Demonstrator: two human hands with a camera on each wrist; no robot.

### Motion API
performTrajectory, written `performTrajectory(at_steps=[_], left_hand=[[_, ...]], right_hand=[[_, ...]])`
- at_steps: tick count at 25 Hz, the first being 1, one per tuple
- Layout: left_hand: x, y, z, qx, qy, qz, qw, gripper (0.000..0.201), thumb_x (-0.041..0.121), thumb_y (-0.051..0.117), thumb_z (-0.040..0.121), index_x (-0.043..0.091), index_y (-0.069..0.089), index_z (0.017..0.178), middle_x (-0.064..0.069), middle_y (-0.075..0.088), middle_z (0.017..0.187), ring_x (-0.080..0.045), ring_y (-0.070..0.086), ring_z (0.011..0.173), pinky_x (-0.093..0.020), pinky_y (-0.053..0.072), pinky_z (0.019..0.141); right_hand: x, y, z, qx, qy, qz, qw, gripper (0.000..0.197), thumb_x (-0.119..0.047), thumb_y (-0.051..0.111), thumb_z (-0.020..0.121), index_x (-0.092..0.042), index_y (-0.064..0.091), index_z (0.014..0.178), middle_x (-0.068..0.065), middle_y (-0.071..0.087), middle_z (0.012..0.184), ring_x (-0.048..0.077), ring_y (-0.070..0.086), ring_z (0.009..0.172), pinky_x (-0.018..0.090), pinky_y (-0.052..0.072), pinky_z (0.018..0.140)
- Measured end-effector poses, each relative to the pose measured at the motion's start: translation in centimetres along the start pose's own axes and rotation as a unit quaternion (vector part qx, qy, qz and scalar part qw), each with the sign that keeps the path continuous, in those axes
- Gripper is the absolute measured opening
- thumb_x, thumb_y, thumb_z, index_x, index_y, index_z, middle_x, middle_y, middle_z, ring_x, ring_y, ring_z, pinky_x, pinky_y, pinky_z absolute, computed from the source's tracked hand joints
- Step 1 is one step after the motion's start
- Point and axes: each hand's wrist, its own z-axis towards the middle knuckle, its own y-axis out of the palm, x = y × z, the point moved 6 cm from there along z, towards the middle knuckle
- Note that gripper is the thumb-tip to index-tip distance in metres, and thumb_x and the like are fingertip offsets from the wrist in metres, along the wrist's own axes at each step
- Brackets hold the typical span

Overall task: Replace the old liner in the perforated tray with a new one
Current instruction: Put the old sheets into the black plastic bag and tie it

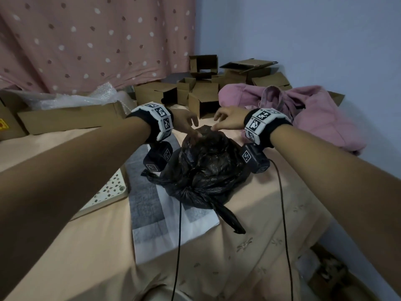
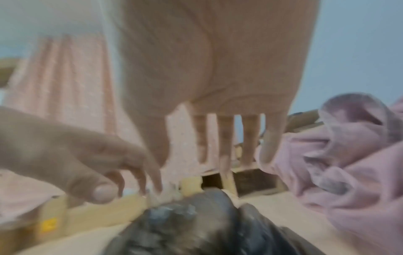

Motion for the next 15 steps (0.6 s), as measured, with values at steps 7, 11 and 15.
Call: performTrajectory(at_steps=[7,11,15], left_hand=[[-0.4,8.0,4.8,-0.100,0.013,0.049,0.994,0.099,0.041,0.072,0.078,0.030,0.008,0.153,-0.004,0.015,0.161,-0.025,0.026,0.145,-0.043,0.029,0.117],[-0.3,10.4,5.1,-0.133,0.021,0.063,0.989,0.081,0.030,0.060,0.090,0.029,0.010,0.153,-0.005,0.013,0.162,-0.024,0.019,0.148,-0.040,0.021,0.120],[0.3,10.5,4.3,-0.123,0.035,0.030,0.991,0.073,0.023,0.056,0.093,0.025,0.014,0.153,-0.005,0.021,0.160,-0.024,0.025,0.146,-0.038,0.023,0.118]], right_hand=[[3.0,9.7,3.2,-0.161,0.036,0.040,0.986,0.085,-0.046,0.067,0.082,-0.028,0.022,0.152,0.005,0.031,0.156,0.025,0.034,0.141,0.032,0.030,0.114],[4.4,13.1,3.6,-0.180,0.060,-0.001,0.982,0.067,-0.033,0.047,0.099,-0.019,0.012,0.154,0.015,0.020,0.159,0.032,0.023,0.146,0.032,0.023,0.114],[4.7,13.7,3.3,-0.201,0.074,0.007,0.977,0.071,-0.035,0.046,0.099,-0.022,0.003,0.155,0.019,0.007,0.161,0.036,0.008,0.149,0.042,0.011,0.120]])
